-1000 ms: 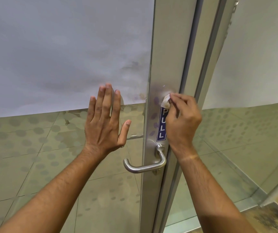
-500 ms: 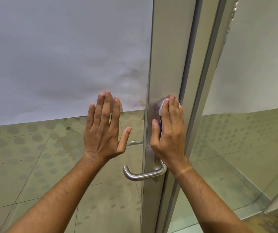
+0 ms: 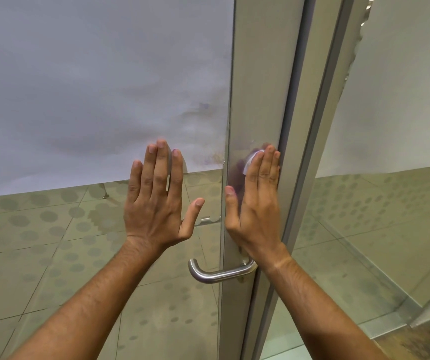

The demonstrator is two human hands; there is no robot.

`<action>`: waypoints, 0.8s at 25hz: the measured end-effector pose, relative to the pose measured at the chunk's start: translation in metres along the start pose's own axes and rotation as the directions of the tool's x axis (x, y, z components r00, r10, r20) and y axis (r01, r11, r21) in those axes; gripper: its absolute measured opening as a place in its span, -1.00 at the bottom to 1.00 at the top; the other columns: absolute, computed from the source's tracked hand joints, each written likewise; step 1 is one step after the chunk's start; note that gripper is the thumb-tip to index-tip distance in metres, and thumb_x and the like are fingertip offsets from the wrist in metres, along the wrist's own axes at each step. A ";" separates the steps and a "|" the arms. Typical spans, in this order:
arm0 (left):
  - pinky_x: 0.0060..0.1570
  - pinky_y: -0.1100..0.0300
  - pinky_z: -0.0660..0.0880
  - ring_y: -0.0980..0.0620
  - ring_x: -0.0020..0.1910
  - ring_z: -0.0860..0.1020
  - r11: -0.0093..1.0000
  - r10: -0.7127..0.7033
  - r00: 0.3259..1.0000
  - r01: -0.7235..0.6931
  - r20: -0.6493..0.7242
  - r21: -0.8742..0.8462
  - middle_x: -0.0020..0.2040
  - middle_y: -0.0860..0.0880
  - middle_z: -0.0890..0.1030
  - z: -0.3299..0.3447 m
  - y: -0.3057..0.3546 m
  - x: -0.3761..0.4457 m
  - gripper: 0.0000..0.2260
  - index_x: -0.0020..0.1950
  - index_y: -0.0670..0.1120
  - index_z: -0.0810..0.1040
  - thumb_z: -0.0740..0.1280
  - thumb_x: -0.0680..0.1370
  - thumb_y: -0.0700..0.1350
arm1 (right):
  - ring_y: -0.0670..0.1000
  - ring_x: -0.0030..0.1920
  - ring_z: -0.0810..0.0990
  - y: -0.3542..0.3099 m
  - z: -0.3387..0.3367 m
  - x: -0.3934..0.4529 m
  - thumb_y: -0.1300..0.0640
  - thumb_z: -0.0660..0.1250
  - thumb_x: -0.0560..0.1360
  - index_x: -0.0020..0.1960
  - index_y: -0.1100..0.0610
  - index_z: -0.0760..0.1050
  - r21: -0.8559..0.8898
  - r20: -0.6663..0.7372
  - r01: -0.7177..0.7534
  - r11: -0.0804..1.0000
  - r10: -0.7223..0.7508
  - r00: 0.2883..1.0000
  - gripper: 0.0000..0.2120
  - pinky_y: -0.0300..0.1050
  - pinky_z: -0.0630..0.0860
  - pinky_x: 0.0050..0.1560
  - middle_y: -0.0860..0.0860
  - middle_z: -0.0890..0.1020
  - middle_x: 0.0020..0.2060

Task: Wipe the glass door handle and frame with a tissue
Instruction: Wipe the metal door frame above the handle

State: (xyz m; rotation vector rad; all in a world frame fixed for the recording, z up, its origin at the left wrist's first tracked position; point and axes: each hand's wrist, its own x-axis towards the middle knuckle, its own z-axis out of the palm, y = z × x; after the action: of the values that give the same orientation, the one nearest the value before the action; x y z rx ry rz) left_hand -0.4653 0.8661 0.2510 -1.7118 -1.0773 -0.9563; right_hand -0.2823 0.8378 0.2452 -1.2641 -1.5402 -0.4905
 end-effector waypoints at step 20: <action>0.59 -0.09 -0.14 -0.16 0.63 -0.15 1.000 0.002 1.000 -0.002 0.002 0.003 0.61 -0.28 0.02 0.001 0.001 0.000 -0.19 0.63 -0.24 -0.04 0.14 0.59 0.24 | 0.20 0.59 -0.17 -0.008 0.000 0.007 -0.04 0.11 0.61 0.56 0.35 -0.10 0.008 -0.008 -0.055 0.998 0.055 0.998 -0.27 0.11 -0.12 0.58 0.26 -0.09 0.57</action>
State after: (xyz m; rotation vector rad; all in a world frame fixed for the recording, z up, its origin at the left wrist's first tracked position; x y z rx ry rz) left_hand -0.4645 0.8670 0.2503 -1.7120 -1.0773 -0.9514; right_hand -0.2882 0.8381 0.2540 -1.2943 -1.4952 -0.4532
